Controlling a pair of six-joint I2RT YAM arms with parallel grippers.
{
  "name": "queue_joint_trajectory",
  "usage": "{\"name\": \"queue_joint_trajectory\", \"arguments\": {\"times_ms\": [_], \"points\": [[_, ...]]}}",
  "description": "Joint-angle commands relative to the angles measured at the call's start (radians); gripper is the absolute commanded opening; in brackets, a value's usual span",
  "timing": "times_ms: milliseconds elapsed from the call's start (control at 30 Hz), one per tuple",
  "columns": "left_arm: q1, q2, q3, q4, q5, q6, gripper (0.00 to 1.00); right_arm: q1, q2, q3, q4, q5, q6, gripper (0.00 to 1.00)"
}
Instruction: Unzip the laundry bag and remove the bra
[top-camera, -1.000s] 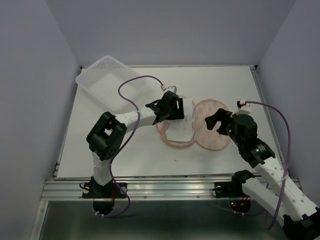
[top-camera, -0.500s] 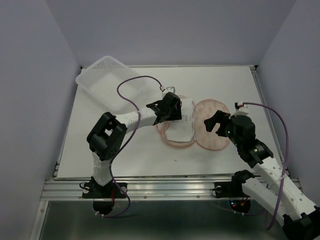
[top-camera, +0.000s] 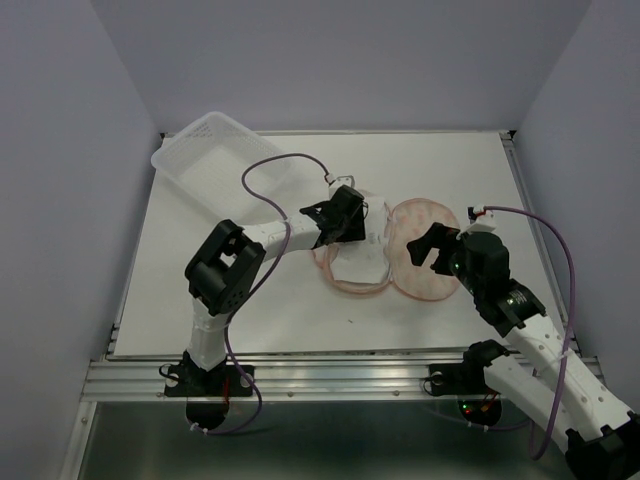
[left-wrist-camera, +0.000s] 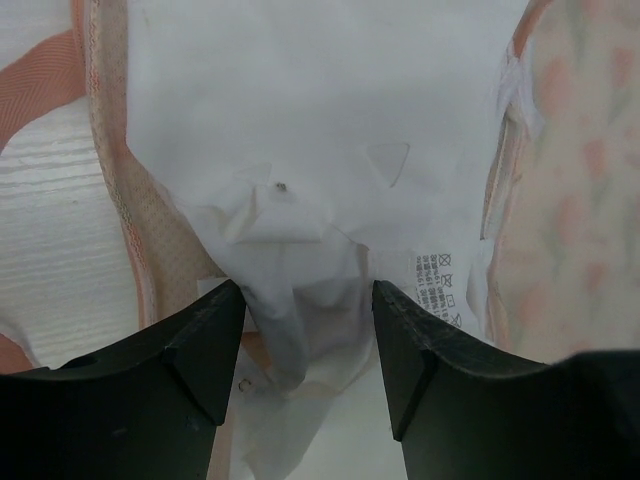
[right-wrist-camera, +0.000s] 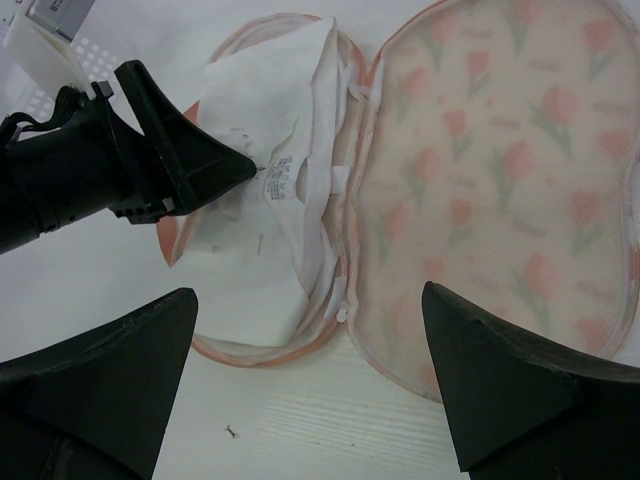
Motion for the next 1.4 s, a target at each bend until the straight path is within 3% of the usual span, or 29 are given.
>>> {"name": "queue_joint_trajectory", "arguments": {"times_ms": [0,167,533,1133,1367], "points": [[0.000,-0.063,-0.003,0.011,-0.073,-0.020,0.65,-0.005,-0.010,-0.001,0.051,-0.010,-0.020,1.00],[0.040,-0.102,-0.020,0.029,-0.096,-0.023,0.65,-0.005,-0.008,-0.001,0.051,-0.011,-0.018,1.00],[0.115,-0.030,0.056,0.036,-0.068,-0.002,0.65,-0.005,-0.011,-0.004,0.051,-0.020,-0.023,1.00],[0.116,0.061,0.115,0.045,-0.018,0.003,0.63,-0.005,0.000,-0.004,0.053,-0.031,-0.023,1.00],[0.116,0.059,0.116,0.042,-0.031,0.006,0.57,-0.005,0.006,-0.004,0.054,-0.033,-0.024,1.00]]}}
